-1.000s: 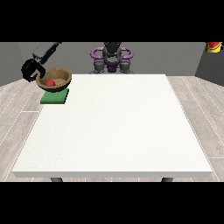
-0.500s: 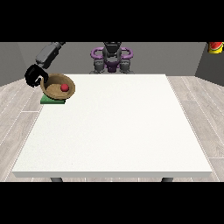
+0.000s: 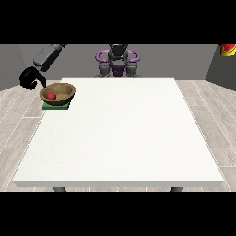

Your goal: Pick the cup and pour the ball into the bowl, then pick the bowl and place it on the pad

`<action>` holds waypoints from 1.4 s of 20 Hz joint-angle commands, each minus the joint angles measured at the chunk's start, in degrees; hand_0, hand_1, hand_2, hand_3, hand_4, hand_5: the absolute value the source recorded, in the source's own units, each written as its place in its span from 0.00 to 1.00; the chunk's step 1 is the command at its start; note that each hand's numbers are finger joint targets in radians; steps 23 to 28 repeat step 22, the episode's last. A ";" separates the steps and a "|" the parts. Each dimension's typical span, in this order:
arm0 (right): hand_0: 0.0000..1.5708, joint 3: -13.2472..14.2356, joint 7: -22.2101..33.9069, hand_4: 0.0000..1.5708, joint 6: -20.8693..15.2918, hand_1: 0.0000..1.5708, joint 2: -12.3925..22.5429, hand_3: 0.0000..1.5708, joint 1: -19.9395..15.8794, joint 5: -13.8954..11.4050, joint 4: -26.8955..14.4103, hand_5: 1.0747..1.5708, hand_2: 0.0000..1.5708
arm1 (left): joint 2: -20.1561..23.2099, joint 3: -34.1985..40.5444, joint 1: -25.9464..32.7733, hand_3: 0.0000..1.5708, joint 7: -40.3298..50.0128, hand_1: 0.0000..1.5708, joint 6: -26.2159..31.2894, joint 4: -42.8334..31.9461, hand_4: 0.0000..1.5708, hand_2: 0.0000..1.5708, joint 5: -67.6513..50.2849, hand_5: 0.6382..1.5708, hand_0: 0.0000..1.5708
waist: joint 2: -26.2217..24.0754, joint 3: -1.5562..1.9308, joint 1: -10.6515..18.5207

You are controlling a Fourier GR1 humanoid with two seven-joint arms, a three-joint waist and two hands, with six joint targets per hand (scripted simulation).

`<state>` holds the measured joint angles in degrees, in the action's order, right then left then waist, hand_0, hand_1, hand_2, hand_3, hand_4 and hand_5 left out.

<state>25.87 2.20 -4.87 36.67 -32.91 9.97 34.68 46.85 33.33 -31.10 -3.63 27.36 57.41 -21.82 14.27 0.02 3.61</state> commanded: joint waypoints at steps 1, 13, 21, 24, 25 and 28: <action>0.92 1.45 -3.95 0.00 -0.07 0.92 -0.73 0.51 -0.10 1.09 -2.87 0.93 0.89 | 2.17 0.89 -0.56 0.00 2.00 0.00 0.10 0.14 0.76 0.00 -1.63 0.99 0.00 | 1.57 0.04 0.69; 0.00 -4.06 -0.79 0.00 0.59 0.00 0.53 0.00 -6.08 -2.75 -2.33 0.74 0.13 | 4.16 0.80 -2.96 0.00 -1.44 0.00 0.80 -3.36 0.76 0.00 -1.67 1.00 0.00 | 4.45 0.02 1.55; 0.00 -6.07 6.56 0.00 5.31 0.00 4.89 0.00 -6.22 -3.90 -2.11 0.62 0.00 | -1.70 -2.54 3.37 0.00 -3.19 0.00 0.11 -2.77 0.76 0.00 0.86 1.00 0.00 | -5.20 -0.11 -0.10; 0.00 -6.55 6.40 0.13 4.62 0.00 4.37 0.00 -6.67 -4.41 -1.92 0.61 0.00 | -2.15 -3.84 3.01 0.00 -0.61 0.00 -1.08 -0.95 0.76 0.00 1.14 1.00 0.00 | -7.18 -0.06 0.05; 0.00 -6.55 6.40 0.13 4.62 0.00 4.37 0.00 -6.67 -4.41 -1.92 0.61 0.00 | -2.15 -3.84 3.01 0.00 -0.61 0.00 -1.08 -0.95 0.76 0.00 1.14 1.00 0.00 | -7.18 -0.06 0.05; 0.00 -6.55 6.40 0.13 4.62 0.00 4.37 0.00 -6.67 -4.41 -1.92 0.61 0.00 | -2.15 -3.84 3.01 0.00 -0.61 0.00 -1.08 -0.95 0.76 0.00 1.14 1.00 0.00 | -7.18 -0.06 0.05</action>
